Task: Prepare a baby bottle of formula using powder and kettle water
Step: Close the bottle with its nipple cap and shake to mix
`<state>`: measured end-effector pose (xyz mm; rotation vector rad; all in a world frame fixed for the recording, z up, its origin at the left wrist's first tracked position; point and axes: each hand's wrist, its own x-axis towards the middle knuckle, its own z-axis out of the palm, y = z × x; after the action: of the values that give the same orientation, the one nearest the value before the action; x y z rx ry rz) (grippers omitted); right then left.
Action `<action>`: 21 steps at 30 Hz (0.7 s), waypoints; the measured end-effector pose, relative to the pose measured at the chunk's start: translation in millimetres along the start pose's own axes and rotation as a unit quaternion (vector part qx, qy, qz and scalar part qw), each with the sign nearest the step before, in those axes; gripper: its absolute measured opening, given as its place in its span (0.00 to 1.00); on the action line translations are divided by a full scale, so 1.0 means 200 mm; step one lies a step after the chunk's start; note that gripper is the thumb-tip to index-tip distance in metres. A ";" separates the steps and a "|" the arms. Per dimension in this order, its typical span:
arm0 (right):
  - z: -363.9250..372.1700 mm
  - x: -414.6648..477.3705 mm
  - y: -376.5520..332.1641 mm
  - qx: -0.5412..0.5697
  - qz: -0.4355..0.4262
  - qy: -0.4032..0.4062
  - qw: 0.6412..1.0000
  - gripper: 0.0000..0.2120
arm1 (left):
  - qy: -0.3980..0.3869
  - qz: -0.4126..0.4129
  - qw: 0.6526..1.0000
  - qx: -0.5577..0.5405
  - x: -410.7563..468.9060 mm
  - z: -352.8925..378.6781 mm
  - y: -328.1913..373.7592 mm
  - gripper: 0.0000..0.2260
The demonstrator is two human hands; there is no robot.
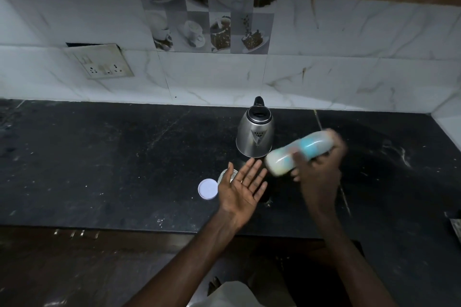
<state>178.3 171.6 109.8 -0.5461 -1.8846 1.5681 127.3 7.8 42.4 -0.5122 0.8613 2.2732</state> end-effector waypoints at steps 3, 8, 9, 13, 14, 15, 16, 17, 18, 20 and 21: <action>0.02 -0.01 -0.01 0.010 -0.005 0.017 1.000 0.38 | 0.004 0.003 1.000 -0.024 0.00 -0.02 0.00 0.27; 0.09 -0.13 0.06 -0.074 -0.034 -0.111 0.991 0.38 | -0.008 0.011 1.000 -0.027 0.00 0.00 0.00 0.28; 0.10 -0.13 0.06 -0.062 -0.002 -0.088 0.994 0.37 | -0.015 0.011 0.999 -0.030 0.00 0.00 -0.01 0.28; 0.13 -0.20 0.10 -0.060 0.018 -0.185 0.981 0.39 | -0.041 -0.004 0.998 -0.055 0.01 0.01 -0.03 0.27; 0.13 -0.21 0.12 -0.052 0.021 -0.213 0.975 0.40 | -0.044 -0.009 0.998 -0.054 0.00 0.01 -0.03 0.27; 0.12 -0.22 0.14 -0.047 0.026 -0.233 0.971 0.41 | -0.048 -0.013 0.997 -0.055 0.00 0.01 -0.04 0.27; 0.11 -0.22 0.16 -0.045 0.040 -0.243 0.968 0.41 | -0.053 -0.017 0.997 -0.056 0.00 0.00 -0.04 0.27; 0.10 -0.22 0.18 -0.046 0.055 -0.247 0.966 0.42 | -0.059 -0.018 0.996 -0.057 0.00 -0.01 -0.04 0.27; 0.10 -0.23 0.19 -0.047 0.069 -0.250 0.965 0.42 | -0.063 -0.019 0.996 -0.058 0.00 -0.02 -0.05 0.28; 0.10 -0.26 0.20 -0.054 0.080 -0.253 0.963 0.43 | -0.065 -0.018 0.996 -0.055 0.01 -0.05 -0.06 0.29; 0.11 -0.26 0.21 -0.058 0.078 -0.252 0.963 0.43 | -0.066 -0.021 0.996 -0.048 0.01 -0.05 -0.07 0.28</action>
<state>198.9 129.9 56.9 -0.3714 -2.3707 1.8361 136.8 8.6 28.3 -0.4131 0.6734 2.2897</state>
